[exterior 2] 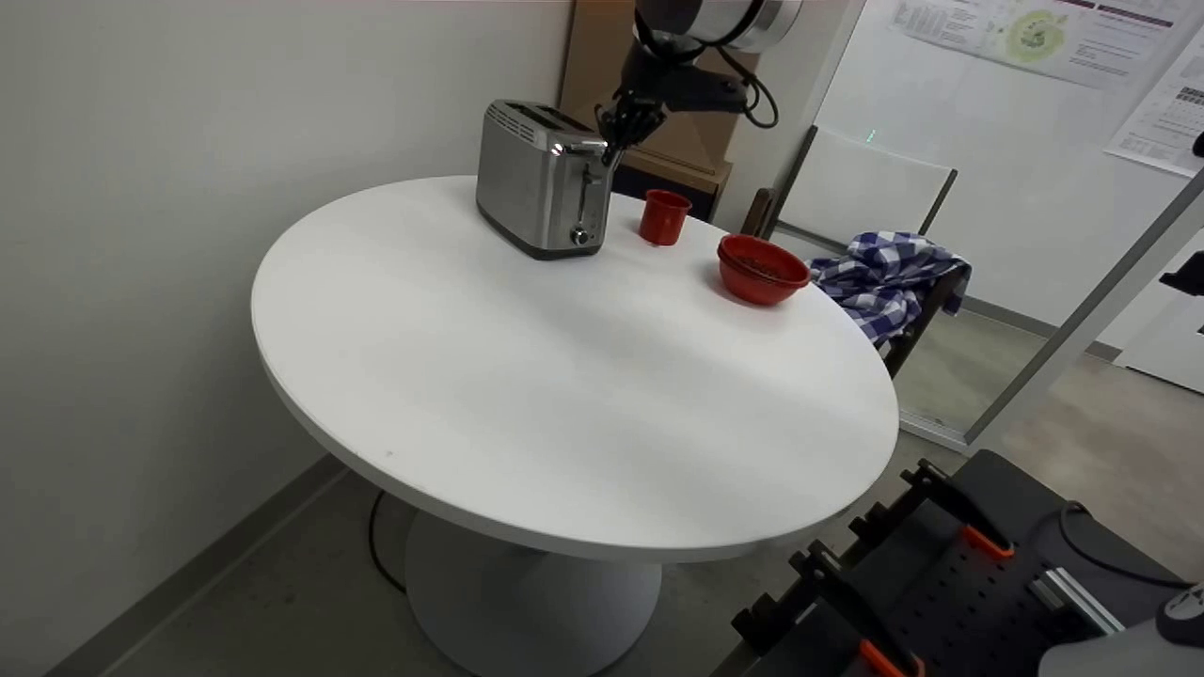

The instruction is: Push down the lever of the toaster down

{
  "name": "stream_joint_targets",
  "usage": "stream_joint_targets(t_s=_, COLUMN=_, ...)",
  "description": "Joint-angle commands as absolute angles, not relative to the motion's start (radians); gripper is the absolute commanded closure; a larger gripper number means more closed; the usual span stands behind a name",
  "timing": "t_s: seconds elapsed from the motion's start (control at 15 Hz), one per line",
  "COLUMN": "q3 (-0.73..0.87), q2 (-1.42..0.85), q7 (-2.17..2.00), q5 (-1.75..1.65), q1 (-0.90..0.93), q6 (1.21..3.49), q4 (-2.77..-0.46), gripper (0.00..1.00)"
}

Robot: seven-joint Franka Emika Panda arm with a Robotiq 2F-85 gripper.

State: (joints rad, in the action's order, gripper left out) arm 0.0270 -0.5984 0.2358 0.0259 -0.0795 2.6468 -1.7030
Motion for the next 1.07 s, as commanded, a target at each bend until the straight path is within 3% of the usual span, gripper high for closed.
stream_joint_targets(t_s=0.0, q3=-0.002, q2=-0.659, q7=0.189, q5=0.041, q1=-0.096, q6=2.636, q4=-1.622, gripper=1.00)
stream_joint_targets(t_s=1.0, q3=-0.018, q2=-0.854, q7=0.200, q5=0.004, q1=-0.100, q6=2.643, q4=-1.518, gripper=1.00)
